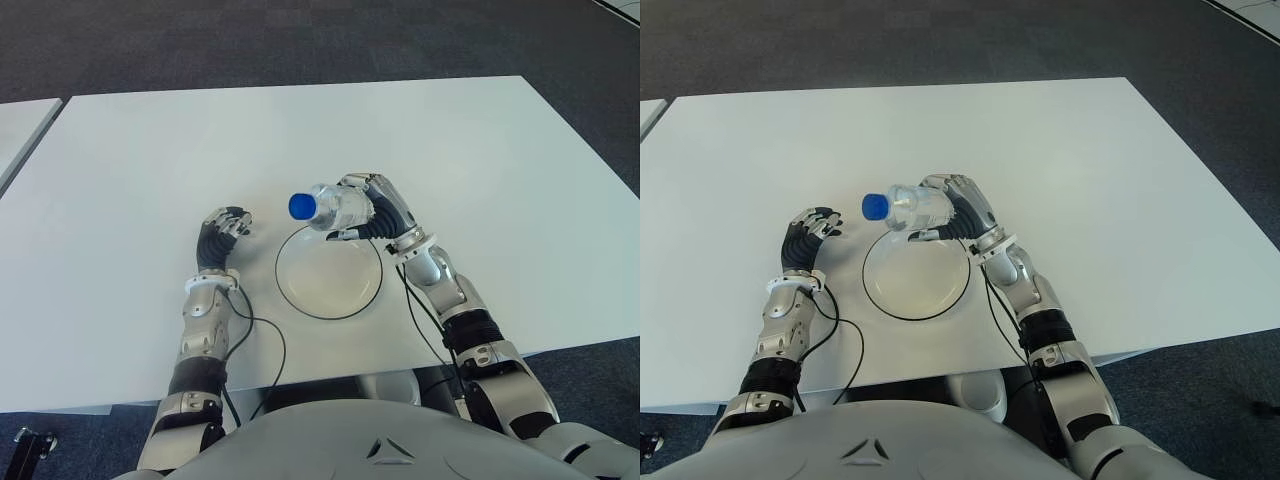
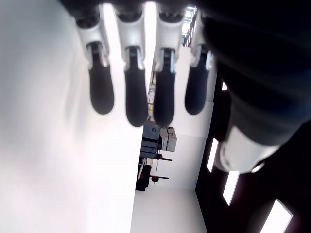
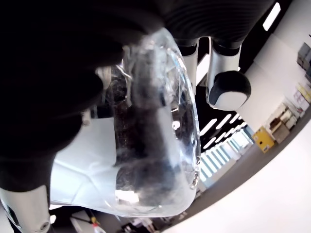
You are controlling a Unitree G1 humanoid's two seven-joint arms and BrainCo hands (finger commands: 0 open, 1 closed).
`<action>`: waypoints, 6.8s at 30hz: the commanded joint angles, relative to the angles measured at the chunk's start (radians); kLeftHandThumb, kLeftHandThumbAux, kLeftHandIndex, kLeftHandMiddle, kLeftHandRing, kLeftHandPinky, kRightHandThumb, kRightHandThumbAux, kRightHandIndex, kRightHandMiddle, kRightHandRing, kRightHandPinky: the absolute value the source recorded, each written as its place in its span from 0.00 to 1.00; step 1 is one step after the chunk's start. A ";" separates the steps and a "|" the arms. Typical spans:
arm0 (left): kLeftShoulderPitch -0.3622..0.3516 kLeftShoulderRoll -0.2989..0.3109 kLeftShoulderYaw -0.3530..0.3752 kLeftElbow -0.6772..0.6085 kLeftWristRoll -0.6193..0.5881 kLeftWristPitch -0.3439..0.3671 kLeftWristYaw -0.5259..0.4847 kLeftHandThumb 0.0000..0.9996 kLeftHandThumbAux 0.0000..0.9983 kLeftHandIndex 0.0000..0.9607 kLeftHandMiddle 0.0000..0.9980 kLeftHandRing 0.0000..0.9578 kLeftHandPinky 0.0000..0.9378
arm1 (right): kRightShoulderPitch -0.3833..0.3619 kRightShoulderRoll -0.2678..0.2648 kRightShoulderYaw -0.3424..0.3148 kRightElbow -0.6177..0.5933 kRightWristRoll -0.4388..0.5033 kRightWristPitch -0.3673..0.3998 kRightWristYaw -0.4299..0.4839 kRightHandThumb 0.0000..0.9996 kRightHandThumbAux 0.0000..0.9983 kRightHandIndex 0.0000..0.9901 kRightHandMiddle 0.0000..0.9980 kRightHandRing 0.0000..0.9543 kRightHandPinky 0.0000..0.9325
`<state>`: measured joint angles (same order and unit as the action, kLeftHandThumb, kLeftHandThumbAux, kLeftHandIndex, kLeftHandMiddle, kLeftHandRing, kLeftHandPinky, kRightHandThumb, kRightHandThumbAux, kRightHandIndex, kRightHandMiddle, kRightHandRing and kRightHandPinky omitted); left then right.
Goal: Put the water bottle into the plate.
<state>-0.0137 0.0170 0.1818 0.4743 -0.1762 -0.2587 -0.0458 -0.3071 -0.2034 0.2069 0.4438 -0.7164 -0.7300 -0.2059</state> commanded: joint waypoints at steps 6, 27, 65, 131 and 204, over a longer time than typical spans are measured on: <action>0.062 -0.017 -0.006 0.054 0.015 0.071 0.019 0.70 0.72 0.44 0.44 0.48 0.49 | -0.018 -0.042 0.085 -0.056 -0.131 0.109 -0.071 0.71 0.72 0.44 0.94 0.96 0.98; 0.061 -0.027 0.001 0.057 0.007 0.084 0.021 0.70 0.72 0.44 0.44 0.49 0.49 | -0.016 -0.107 0.214 -0.139 -0.207 0.335 0.051 0.70 0.72 0.44 0.94 0.96 0.98; 0.059 -0.026 0.004 0.074 0.001 0.068 0.009 0.70 0.72 0.43 0.44 0.48 0.49 | -0.015 -0.153 0.316 -0.279 -0.043 0.581 0.692 0.10 0.59 0.02 0.05 0.07 0.12; 0.049 -0.028 0.010 0.087 -0.001 0.067 0.016 0.70 0.72 0.43 0.44 0.48 0.49 | 0.133 -0.018 0.180 -0.274 -0.077 0.553 -0.143 0.40 0.45 0.00 0.00 0.00 0.00; 0.056 -0.030 0.022 0.059 -0.022 0.100 0.012 0.70 0.72 0.43 0.42 0.45 0.47 | 0.106 0.153 -0.309 0.171 0.791 0.557 0.232 0.70 0.73 0.44 0.62 0.66 0.69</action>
<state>-0.0172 -0.0008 0.2006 0.4700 -0.1965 -0.2388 -0.0407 -0.2190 -0.0623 -0.0948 0.5740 0.0566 -0.2073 0.0177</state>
